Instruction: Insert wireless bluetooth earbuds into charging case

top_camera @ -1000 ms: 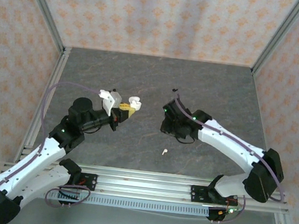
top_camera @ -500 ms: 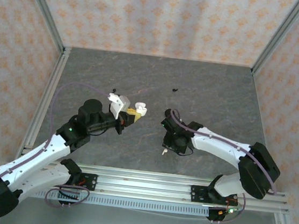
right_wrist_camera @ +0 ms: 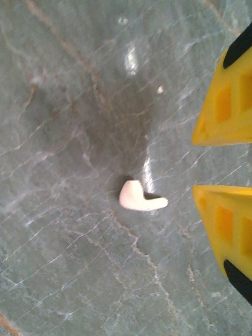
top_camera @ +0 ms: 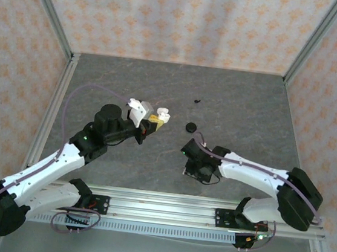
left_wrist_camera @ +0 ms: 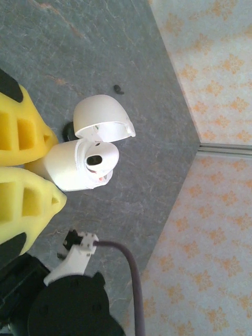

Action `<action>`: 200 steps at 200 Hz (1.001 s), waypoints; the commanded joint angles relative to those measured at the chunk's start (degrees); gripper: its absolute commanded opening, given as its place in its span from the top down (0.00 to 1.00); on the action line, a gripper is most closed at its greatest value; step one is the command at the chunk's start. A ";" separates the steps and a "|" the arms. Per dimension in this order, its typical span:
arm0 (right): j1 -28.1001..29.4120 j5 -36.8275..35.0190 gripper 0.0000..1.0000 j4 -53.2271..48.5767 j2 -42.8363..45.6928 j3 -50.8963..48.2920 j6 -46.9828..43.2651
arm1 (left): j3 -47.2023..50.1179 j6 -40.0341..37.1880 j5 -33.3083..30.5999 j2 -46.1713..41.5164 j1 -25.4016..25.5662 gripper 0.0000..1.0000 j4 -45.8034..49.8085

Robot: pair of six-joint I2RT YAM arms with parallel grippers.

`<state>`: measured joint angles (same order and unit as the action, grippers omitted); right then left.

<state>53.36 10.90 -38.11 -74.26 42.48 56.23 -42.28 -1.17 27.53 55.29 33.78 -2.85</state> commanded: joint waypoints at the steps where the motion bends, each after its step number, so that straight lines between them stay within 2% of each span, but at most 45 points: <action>1: 0.47 -2.52 0.76 -0.60 4.34 -3.67 2.51 | -0.86 -0.68 -1.40 -0.05 0.39 1.00 -3.50; 30: 1.11 -2.99 0.78 4.10 4.18 -4.55 0.02 | 0.51 -1.48 -2.25 -1.18 0.41 1.00 -2.85; 104: 3.59 -0.29 0.88 7.40 -11.56 4.83 -4.58 | 3.18 -1.82 -6.25 -4.71 0.41 1.00 -0.97; 149: 3.51 -2.70 0.90 2.73 -18.02 10.69 -8.06 | 7.41 0.55 -9.84 -8.77 0.41 1.00 -2.07; 200: 1.63 -4.34 0.90 -1.71 -21.57 15.78 -10.35 | 6.57 0.16 -9.69 -7.10 0.41 1.00 -1.73</action>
<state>55.64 9.78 -35.18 -95.09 55.57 47.97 -35.14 -1.39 18.96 47.48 33.78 -3.31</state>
